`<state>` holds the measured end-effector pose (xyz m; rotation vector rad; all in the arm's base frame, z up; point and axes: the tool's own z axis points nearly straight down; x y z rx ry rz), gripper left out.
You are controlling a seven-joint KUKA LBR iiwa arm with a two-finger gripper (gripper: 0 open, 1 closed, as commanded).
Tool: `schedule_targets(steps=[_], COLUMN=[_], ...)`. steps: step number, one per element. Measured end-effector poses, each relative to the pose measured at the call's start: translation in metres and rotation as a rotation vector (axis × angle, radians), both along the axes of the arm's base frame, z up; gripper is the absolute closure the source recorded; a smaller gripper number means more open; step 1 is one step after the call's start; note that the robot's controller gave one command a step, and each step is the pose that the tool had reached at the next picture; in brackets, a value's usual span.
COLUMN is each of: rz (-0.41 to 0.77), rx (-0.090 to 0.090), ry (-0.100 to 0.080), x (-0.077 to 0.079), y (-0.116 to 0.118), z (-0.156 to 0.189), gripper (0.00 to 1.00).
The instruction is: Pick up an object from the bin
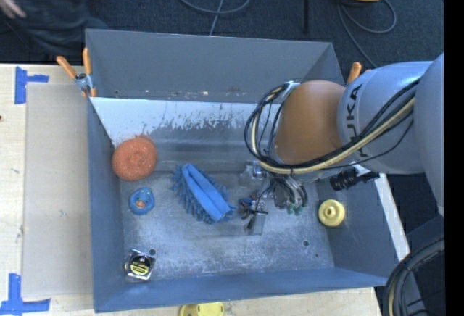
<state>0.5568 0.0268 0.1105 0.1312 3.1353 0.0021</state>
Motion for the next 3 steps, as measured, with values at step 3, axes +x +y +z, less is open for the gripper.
schedule_targets(steps=[3], rz=[-0.038], rx=[-0.002], ry=[0.011], x=[0.036], y=[0.036], z=[0.008], gripper=[1.00])
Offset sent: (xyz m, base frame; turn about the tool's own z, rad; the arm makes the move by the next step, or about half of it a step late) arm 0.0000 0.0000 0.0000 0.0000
